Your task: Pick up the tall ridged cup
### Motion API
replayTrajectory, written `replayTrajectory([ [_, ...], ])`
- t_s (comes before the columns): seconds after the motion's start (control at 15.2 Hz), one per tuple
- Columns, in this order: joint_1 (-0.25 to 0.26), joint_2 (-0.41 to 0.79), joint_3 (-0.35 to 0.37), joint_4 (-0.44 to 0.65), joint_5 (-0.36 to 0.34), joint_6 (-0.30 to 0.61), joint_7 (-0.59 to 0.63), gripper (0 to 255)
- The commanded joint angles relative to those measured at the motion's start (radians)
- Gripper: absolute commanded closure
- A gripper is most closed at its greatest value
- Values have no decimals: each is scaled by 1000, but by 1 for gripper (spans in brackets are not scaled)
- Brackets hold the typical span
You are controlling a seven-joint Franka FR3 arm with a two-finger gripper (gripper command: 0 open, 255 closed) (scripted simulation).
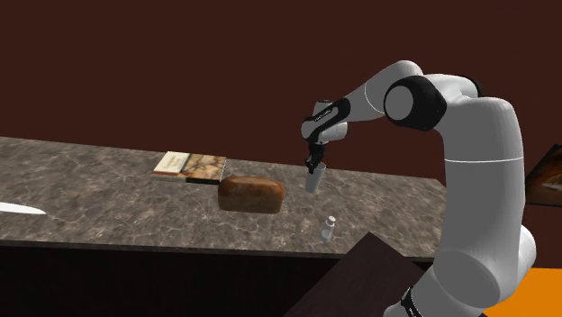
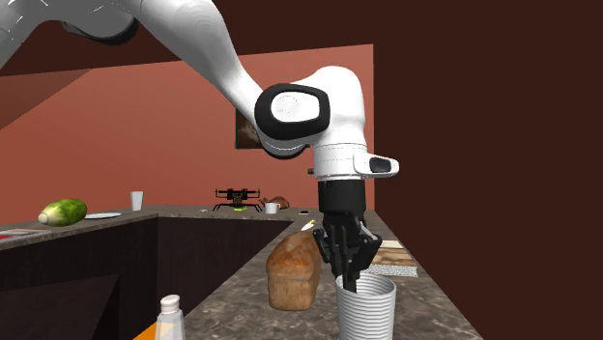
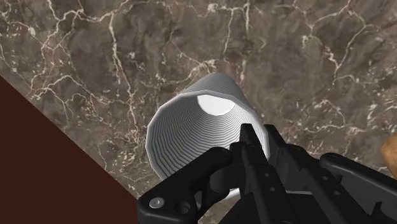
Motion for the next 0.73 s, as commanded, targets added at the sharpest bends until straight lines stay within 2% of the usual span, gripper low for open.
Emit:
replayTrajectory([
  [0.0, 0, 0, 0, -1, 0, 1, 0, 255],
  [0.66, 9, -83, -11, 18, -16, -100, 3, 255],
])
